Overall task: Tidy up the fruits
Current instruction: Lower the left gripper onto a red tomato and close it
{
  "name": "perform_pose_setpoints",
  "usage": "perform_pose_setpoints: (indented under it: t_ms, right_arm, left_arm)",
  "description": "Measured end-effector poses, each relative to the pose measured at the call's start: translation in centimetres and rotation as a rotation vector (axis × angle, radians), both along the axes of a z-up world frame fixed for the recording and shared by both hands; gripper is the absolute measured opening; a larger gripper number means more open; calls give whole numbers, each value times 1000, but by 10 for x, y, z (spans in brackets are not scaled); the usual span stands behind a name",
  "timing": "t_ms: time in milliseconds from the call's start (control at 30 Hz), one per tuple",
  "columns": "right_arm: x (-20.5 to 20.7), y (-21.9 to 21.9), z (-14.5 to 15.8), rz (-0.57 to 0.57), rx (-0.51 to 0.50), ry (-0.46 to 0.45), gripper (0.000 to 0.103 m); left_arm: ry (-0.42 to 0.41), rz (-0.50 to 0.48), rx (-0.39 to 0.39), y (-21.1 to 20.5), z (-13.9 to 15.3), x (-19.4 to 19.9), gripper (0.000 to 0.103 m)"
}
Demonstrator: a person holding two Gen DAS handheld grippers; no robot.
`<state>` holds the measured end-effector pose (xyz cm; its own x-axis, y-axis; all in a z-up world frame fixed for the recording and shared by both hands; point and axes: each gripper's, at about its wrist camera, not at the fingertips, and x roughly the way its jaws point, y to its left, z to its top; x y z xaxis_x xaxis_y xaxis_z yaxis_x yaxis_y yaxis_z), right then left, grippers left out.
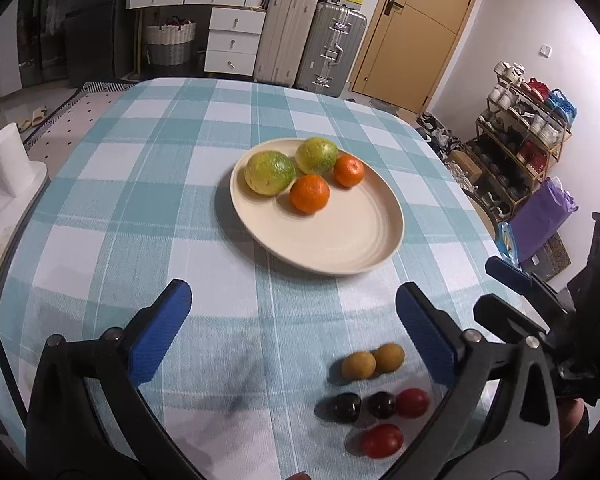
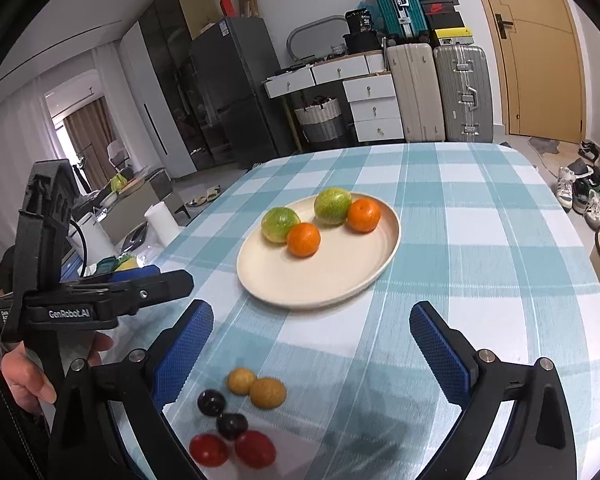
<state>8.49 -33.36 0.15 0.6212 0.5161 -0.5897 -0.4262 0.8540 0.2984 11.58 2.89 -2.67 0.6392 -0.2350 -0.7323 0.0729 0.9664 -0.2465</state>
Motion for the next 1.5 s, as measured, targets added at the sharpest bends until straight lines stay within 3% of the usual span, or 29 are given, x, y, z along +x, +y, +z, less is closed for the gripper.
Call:
perform_pose_setpoints:
  t_ms: [300,633,833,1267,1333,1467,1500]
  right_arm:
    - [-10,-16,3,-27,-29,-6,101]
    - [-21,-23,-1,-44,-26,8,101]
    - [-25,-24,-1,-45,-24,8,101]
    - [-39,-24,-10,-41,-26,29,101]
    - [-41,-25,-13,-42,-26,34,101]
    - [-44,-27,-14,-47,-30,39,101]
    - [-44,-28,-15,-51,-31,41,101]
  left_arm:
    - [67,-148,-40,-17,-19,-24,102]
    - [171,-269,12,-46,-43,-65,102]
    - [238,-270,-48,-46,-58,-74,102]
    - [269,-267,-74,-55,-64,-72,101]
    - [266,-261,-70,-55,-63,-71,97]
    - [249,-277,-57,-58,-60,-72,68]
    - [239,-289,-61,-60,-58,-72,68]
